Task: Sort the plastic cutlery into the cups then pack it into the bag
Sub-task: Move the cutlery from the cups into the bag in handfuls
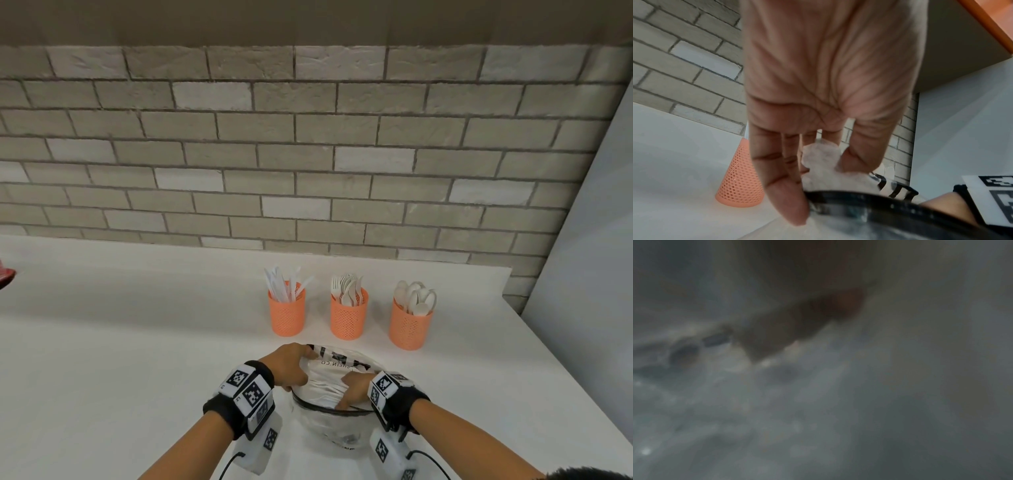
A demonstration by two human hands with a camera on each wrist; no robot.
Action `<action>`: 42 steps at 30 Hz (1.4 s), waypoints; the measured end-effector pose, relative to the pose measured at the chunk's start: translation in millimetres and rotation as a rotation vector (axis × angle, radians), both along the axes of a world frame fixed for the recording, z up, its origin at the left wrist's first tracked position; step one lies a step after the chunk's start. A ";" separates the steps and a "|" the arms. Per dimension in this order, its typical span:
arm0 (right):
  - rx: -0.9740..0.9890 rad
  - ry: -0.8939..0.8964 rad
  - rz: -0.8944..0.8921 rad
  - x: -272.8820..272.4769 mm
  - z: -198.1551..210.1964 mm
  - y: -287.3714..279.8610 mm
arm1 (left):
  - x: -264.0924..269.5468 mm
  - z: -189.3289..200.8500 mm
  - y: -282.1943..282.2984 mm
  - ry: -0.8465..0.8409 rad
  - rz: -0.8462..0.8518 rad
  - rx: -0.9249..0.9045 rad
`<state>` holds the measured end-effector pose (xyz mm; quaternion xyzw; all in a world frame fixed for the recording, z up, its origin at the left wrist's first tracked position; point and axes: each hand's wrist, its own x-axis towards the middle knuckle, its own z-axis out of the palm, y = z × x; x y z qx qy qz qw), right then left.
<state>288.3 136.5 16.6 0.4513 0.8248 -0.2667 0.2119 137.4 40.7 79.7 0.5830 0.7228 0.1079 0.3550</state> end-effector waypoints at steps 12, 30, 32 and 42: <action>0.004 0.121 0.026 2.8 1.4 1.4 | 1.1 5.9 4.3 0.143 0.016 0.009; 0.048 0.557 0.074 18.0 8.3 -17.6 | -9.1 -0.7 6.0 -0.042 0.090 0.066; 0.058 0.619 0.097 20.7 12.9 -20.5 | -11.3 -1.1 5.0 -0.085 0.096 0.079; 0.078 0.498 0.100 16.4 11.9 -18.7 | -0.4 -5.7 8.0 -0.282 0.195 0.110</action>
